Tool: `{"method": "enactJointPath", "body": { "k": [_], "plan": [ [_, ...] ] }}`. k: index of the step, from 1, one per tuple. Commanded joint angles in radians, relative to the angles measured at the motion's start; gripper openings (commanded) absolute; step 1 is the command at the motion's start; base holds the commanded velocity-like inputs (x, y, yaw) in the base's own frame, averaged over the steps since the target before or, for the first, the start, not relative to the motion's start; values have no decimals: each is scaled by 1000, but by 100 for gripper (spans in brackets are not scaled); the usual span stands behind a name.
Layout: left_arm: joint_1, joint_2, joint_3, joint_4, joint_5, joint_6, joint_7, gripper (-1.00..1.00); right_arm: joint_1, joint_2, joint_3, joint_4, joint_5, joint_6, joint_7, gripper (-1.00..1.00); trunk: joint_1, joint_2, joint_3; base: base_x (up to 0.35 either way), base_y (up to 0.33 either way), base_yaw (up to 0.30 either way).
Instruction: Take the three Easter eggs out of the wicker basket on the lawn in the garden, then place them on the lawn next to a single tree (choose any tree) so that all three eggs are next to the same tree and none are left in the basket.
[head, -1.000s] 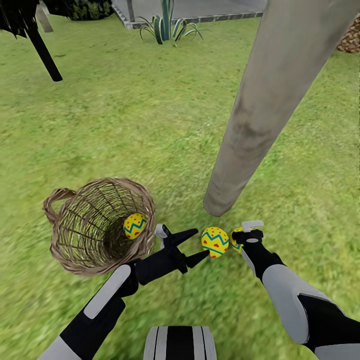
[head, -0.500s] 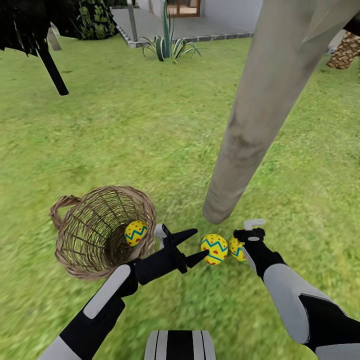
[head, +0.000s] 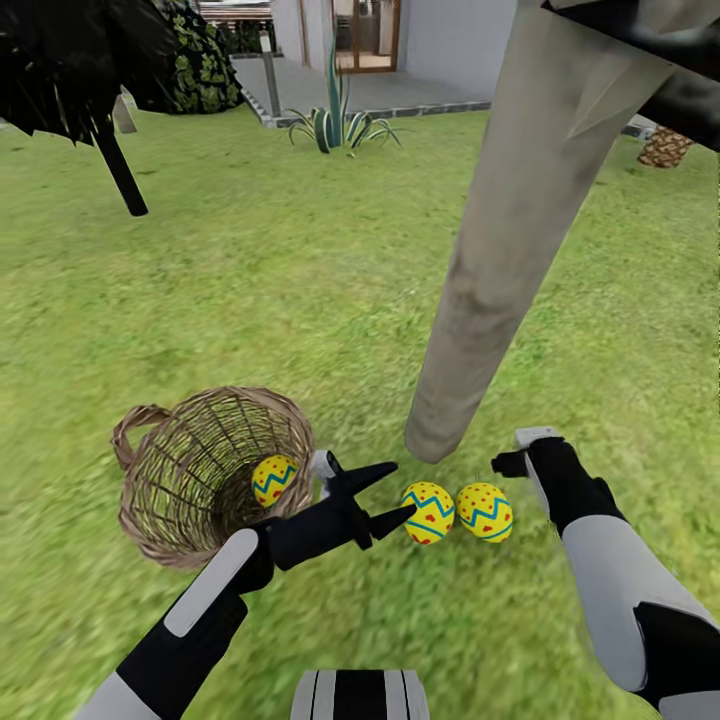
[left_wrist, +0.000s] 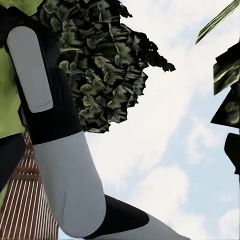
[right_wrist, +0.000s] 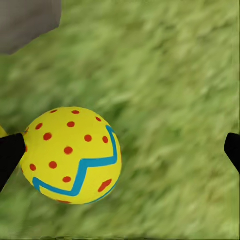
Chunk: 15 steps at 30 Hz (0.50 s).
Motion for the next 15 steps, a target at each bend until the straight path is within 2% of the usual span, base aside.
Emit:
{"method": "enactJointPath", "body": {
  "k": [1, 4, 8, 10, 11, 12, 13, 15],
  "plan": [
    [-1, 1, -1, 0, 2, 1, 16, 100, 1, -10, -3, -2, 10, 11, 48, 100, -1, 0, 3, 0, 0, 0],
    [-1, 1, 1, -2, 5, 5, 38, 100, 2, -28, -3, 1, 10, 17, 82, 100, -2, 1, 15, 0, 0, 0],
    [-1, 1, 0, -4, 5, 7, 43, 100, 2, -33, -3, 1, 9, 20, 92, 100, -4, 2, 30, 0, 0, 0],
    [-1, 0, -1, -4, 3, 5, 44, 100, 2, -34, -3, -2, 8, 69, 106, 100, -5, 2, 38, 0, 0, 0],
    [-1, -2, -2, -4, 1, 4, 44, 100, 2, -34, -3, -4, 8, 101, 127, 100, -5, 2, 42, 0, 0, 0],
    [-1, -4, -2, -2, 0, 3, 45, 100, 2, -36, -3, -7, 10, 142, 177, 100, -6, 3, 46, -24, 0, 0],
    [-1, -5, -2, -1, 0, 2, 45, 100, 2, -38, -3, -8, 10, 151, 197, 100, -6, 3, 50, -54, 0, 0],
    [-1, -4, -1, -1, 1, 3, 45, 100, 2, -57, -3, -7, 10, 179, 298, 100, -7, 3, 57, -199, 0, 0]
  ]
}}
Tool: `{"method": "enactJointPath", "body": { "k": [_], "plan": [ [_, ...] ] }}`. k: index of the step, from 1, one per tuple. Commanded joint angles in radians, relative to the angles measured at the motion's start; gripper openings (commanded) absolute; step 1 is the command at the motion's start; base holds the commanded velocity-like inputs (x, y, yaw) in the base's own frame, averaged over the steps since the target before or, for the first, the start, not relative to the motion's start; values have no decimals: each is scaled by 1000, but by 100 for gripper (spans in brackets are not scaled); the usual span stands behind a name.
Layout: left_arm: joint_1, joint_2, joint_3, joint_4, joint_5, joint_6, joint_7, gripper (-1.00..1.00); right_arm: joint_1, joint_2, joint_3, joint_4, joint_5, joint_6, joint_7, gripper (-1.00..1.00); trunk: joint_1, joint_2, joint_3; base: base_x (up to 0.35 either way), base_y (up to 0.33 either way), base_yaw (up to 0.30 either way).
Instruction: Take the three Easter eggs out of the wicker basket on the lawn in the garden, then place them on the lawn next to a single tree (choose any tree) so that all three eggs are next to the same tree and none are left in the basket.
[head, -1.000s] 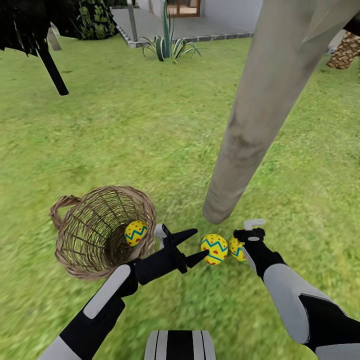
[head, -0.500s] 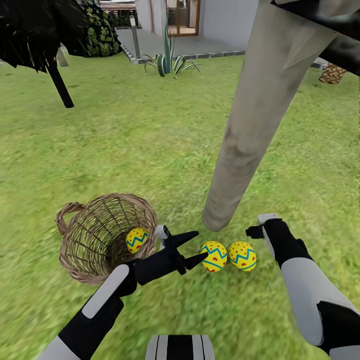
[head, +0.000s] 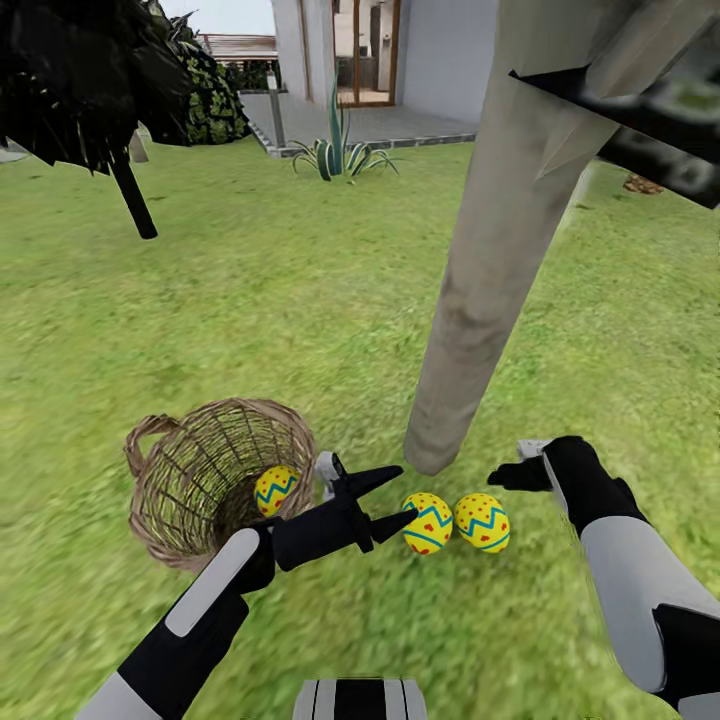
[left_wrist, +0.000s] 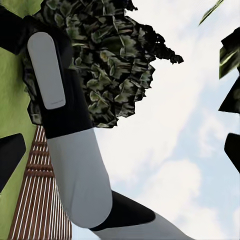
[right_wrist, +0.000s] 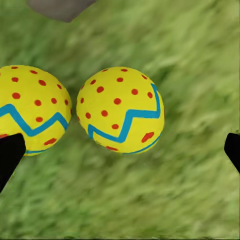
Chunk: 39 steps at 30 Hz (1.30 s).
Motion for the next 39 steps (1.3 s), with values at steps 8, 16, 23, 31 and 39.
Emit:
{"method": "enactJointPath", "body": {
  "k": [8, 16, 23, 31, 39],
  "plan": [
    [-1, 7, -3, -9, 3, 9, -7, 100, 0, -19, -2, 7, 10, 17, 137, 100, -4, 2, 30, -300, 0, 0],
    [-1, 53, 15, -6, 69, 10, -13, 100, 15, -13, -2, 8, 9, 16, 141, 100, -5, 2, 42, -41, 0, 0],
    [-1, 63, 16, -8, 88, 8, -13, 100, 22, -13, -1, 6, 11, 12, 142, 100, -5, 2, 42, -32, 0, 0],
    [-1, 56, 12, -9, 87, -3, -8, 100, 23, -13, -1, 8, 11, 11, 142, 100, -5, 2, 42, -305, 0, 0],
    [-1, 59, 13, -4, 88, -3, -7, 100, 27, -11, 0, 8, 13, 12, 142, 100, -5, 2, 42, -338, 0, 0]
  ]
}}
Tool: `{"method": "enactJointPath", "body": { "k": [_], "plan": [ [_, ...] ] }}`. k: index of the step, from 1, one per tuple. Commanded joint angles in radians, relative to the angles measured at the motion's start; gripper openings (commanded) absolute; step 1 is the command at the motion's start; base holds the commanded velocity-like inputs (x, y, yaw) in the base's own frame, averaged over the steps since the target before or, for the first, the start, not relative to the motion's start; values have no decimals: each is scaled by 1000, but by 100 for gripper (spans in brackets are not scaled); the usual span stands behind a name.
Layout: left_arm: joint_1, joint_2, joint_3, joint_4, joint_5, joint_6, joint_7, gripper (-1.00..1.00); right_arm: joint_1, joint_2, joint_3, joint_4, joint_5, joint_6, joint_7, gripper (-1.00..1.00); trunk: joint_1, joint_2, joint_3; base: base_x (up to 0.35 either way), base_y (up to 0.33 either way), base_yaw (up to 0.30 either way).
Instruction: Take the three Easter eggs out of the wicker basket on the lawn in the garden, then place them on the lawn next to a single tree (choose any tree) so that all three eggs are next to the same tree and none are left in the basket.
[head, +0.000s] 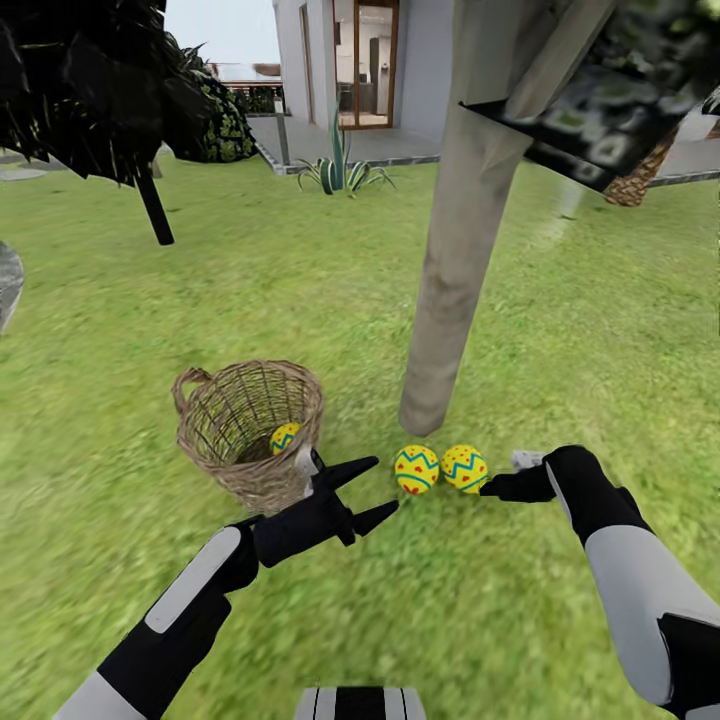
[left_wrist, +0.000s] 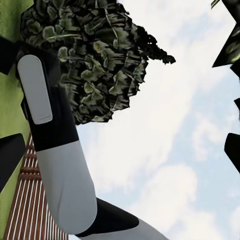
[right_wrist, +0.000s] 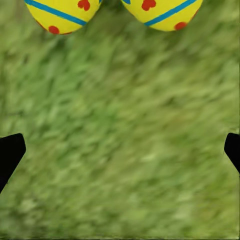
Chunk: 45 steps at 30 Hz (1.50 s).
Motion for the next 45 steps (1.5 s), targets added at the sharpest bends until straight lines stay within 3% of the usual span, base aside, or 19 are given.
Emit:
{"method": "enactJointPath", "body": {
  "k": [1, 9, 24, 45],
  "plan": [
    [-1, 1, -2, 1, -2, 0, -6, 100, 0, 1, -4, -1, 11, 2, 9, 100, -1, 0, -1, -338, 0, 0],
    [-1, 2, -1, 3, -1, 0, -6, 100, 1, 2, -3, 0, 12, -2, 9, 100, -1, 0, -1, -274, 0, 0],
    [-1, 6, 3, 5, -3, -3, -15, 100, 2, 2, -3, -1, 14, -4, 7, 100, -1, 0, -1, -10, 0, 4],
    [-1, 5, 16, 6, -3, -3, -17, 100, 2, 4, -2, -1, 14, -5, 5, 100, -1, 0, -27, 0, 0, 192]
  ]
}}
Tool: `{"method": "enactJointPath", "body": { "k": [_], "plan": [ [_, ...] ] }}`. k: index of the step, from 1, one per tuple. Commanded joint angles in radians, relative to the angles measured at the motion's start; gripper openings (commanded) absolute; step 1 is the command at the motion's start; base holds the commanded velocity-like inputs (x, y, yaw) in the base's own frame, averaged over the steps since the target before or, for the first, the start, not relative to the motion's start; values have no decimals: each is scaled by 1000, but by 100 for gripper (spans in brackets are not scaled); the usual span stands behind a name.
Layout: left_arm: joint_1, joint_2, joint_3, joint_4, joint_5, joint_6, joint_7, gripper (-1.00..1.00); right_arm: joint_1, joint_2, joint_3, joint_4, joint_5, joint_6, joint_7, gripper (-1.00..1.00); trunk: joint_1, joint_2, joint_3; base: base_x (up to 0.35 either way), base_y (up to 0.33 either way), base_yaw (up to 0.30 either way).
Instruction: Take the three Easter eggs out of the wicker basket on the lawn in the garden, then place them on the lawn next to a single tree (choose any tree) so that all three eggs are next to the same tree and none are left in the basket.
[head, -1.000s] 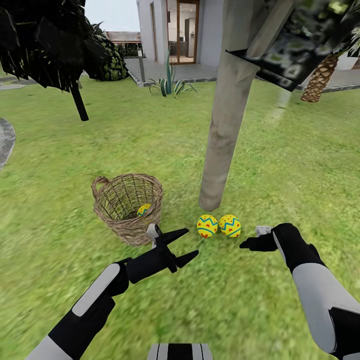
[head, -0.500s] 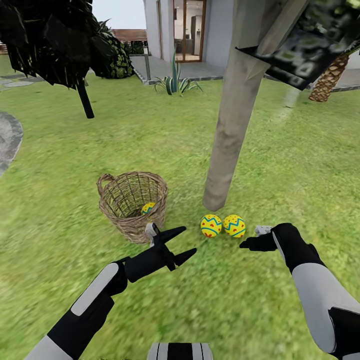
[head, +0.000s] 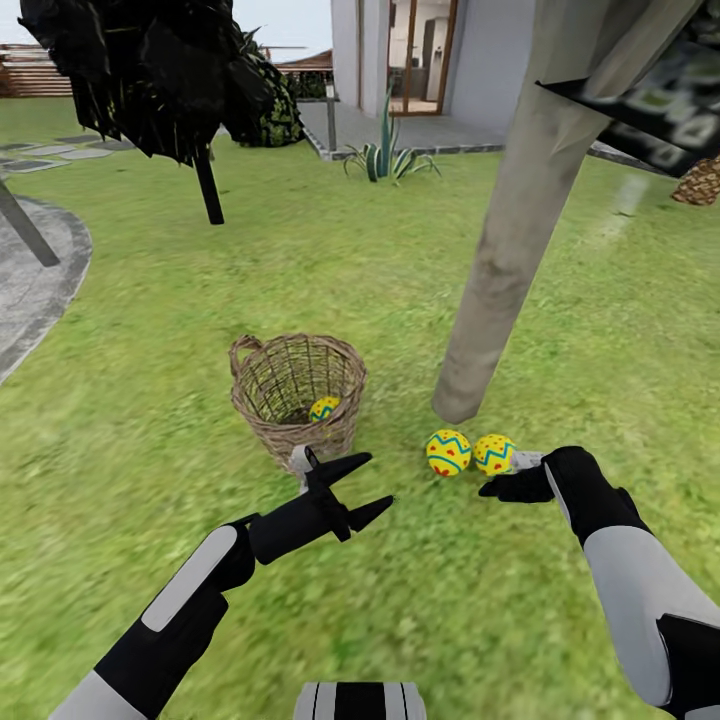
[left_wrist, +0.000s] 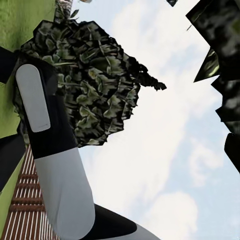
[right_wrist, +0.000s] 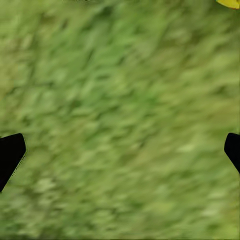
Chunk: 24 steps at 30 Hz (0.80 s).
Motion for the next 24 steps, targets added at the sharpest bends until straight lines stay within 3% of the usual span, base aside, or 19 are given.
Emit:
{"method": "enactJointPath", "body": {
  "k": [1, 24],
  "plan": [
    [-1, 1, -2, 1, -2, 0, -6, 100, 0, 0, -4, -1, 10, 3, 9, 100, 0, 0, -2, 0, 0, 246],
    [-1, 2, 4, 1, -2, 1, -7, 100, 0, -2, -6, -13, 7, 4, 12, 100, 0, 0, -16, 0, 0, 267]
  ]
}}
